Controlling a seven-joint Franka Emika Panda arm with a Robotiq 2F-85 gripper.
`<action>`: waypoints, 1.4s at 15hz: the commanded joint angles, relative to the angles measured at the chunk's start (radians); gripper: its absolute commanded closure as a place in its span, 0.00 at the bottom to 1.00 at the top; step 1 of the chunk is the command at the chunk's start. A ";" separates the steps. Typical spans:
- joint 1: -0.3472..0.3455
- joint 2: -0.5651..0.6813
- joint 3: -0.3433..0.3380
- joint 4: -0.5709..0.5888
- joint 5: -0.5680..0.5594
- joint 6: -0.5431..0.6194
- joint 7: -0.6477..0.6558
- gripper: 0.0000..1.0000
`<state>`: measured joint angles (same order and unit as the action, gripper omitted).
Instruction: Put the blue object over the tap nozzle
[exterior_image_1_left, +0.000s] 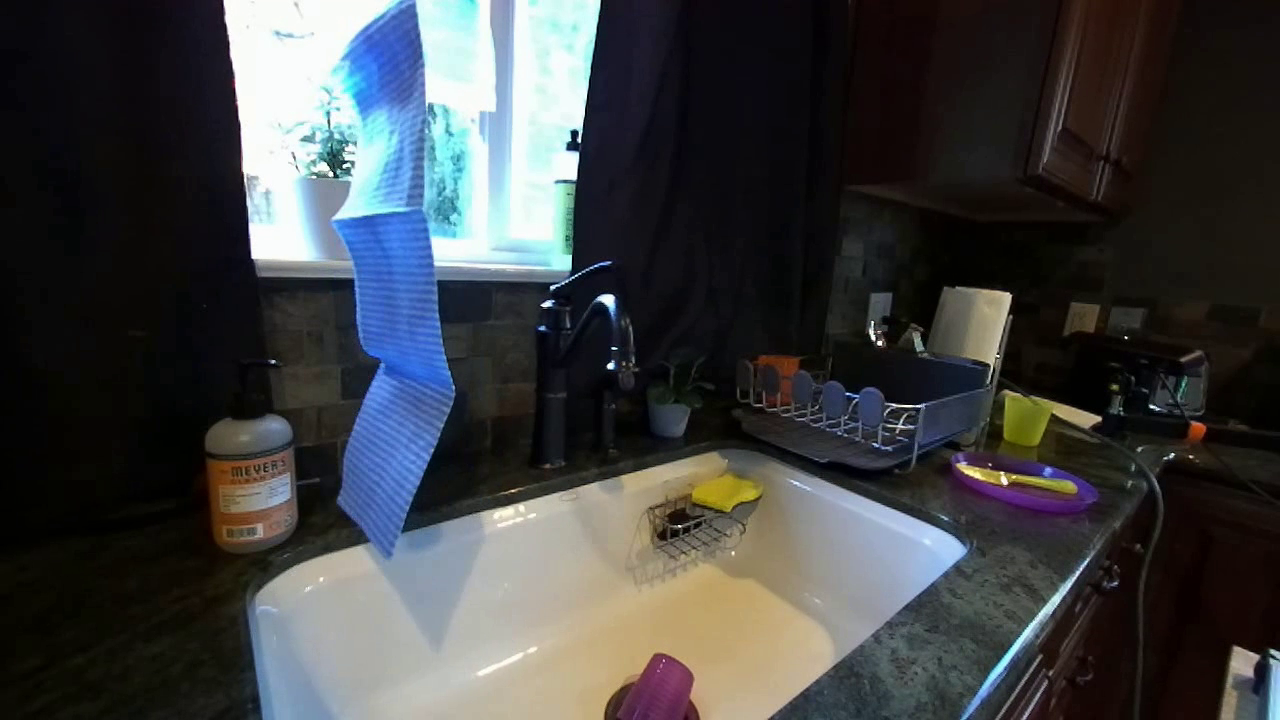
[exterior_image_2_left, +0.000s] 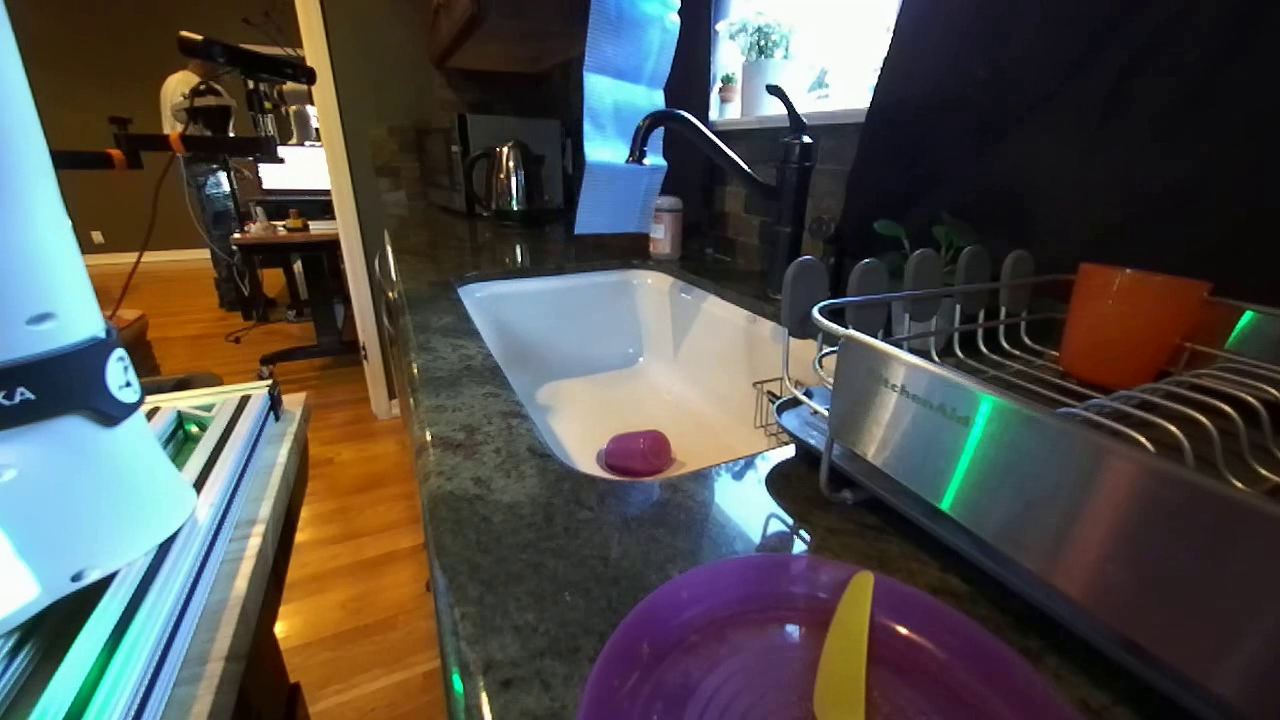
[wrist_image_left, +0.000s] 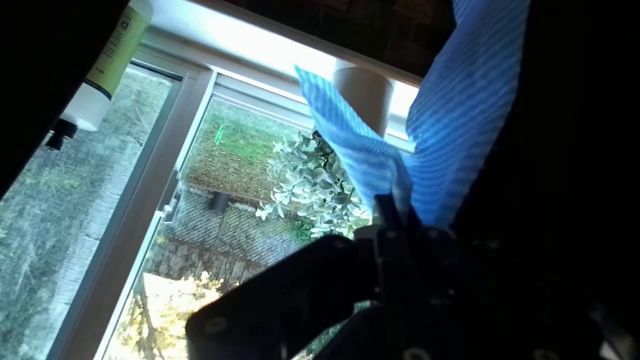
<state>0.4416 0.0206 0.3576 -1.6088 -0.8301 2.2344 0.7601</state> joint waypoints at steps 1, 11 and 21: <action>-0.023 -0.104 0.009 -0.144 0.058 0.039 0.067 1.00; -0.050 -0.121 0.031 -0.176 0.038 0.057 0.097 1.00; -0.129 -0.168 0.011 -0.239 0.029 0.039 0.155 1.00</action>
<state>0.3326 -0.1045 0.3646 -1.7979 -0.7987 2.2910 0.8724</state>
